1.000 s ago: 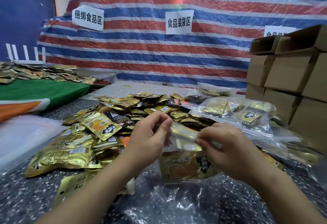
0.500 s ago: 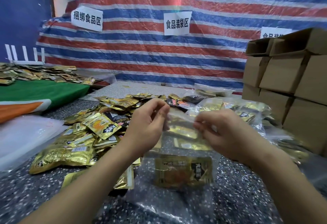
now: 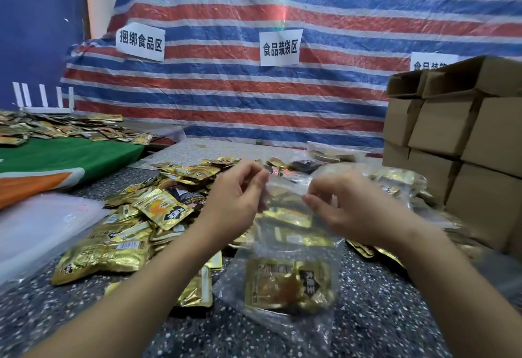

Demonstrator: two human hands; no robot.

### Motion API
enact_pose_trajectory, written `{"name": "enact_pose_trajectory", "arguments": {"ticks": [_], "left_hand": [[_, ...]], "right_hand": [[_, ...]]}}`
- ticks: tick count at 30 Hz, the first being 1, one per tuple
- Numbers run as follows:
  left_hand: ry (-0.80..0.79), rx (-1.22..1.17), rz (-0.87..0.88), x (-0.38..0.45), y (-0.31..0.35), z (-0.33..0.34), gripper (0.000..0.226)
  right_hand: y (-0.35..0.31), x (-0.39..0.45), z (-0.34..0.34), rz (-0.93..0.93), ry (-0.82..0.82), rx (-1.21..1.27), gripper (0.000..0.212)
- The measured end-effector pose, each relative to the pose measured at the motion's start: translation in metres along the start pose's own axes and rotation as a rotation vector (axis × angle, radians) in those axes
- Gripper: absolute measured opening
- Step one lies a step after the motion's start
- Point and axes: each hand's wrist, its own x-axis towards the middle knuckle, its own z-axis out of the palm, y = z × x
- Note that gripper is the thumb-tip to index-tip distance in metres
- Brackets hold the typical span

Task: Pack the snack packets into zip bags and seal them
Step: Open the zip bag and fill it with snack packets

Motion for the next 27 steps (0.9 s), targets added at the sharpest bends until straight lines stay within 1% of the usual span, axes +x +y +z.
{"name": "enact_pose_trajectory", "arguments": {"ticks": [2, 4, 7, 9, 11, 13, 16, 18, 21, 23, 24, 27], "left_hand": [[-0.016, 0.066, -0.024, -0.010, -0.014, 0.005, 0.018], [-0.041, 0.104, -0.040, -0.020, -0.024, 0.008, 0.018], [-0.099, 0.158, -0.047, -0.030, -0.034, 0.009, 0.023], [-0.131, 0.179, -0.037, -0.034, -0.041, 0.008, 0.021], [-0.143, 0.165, -0.037, -0.037, -0.046, 0.009, 0.018], [-0.144, 0.148, -0.044, -0.039, -0.048, 0.011, 0.018], [-0.147, 0.166, -0.019, -0.039, -0.049, 0.012, 0.018], [-0.153, 0.186, -0.003, -0.039, -0.050, 0.012, 0.018], [-0.144, 0.223, 0.034, -0.041, -0.052, 0.011, 0.018], [-0.139, 0.241, 0.057, -0.041, -0.053, 0.012, 0.017], [-0.137, 0.249, 0.064, -0.041, -0.053, 0.012, 0.017], [-0.145, 0.255, 0.068, -0.042, -0.053, 0.012, 0.017]], "right_hand": [[0.005, -0.004, 0.014, 0.008, -0.065, -0.019, 0.027], [0.010, -0.010, 0.029, 0.003, -0.092, -0.032, 0.029], [0.018, -0.020, 0.048, 0.025, -0.078, -0.006, 0.029], [0.021, -0.026, 0.058, 0.017, -0.052, 0.021, 0.031], [0.023, -0.029, 0.065, 0.014, -0.045, 0.024, 0.038], [0.023, -0.031, 0.069, 0.033, -0.044, 0.033, 0.050], [0.020, -0.035, 0.071, 0.079, 0.028, 0.087, 0.064], [0.016, -0.035, 0.067, 0.137, 0.129, 0.191, 0.067], [0.015, -0.019, 0.056, 0.169, 0.308, 0.326, 0.060], [0.019, 0.002, 0.045, 0.208, 0.330, 0.288, 0.052], [0.023, 0.015, 0.039, 0.233, 0.292, 0.229, 0.046], [0.036, 0.057, 0.035, 0.299, 0.083, 0.049, 0.023]]}}
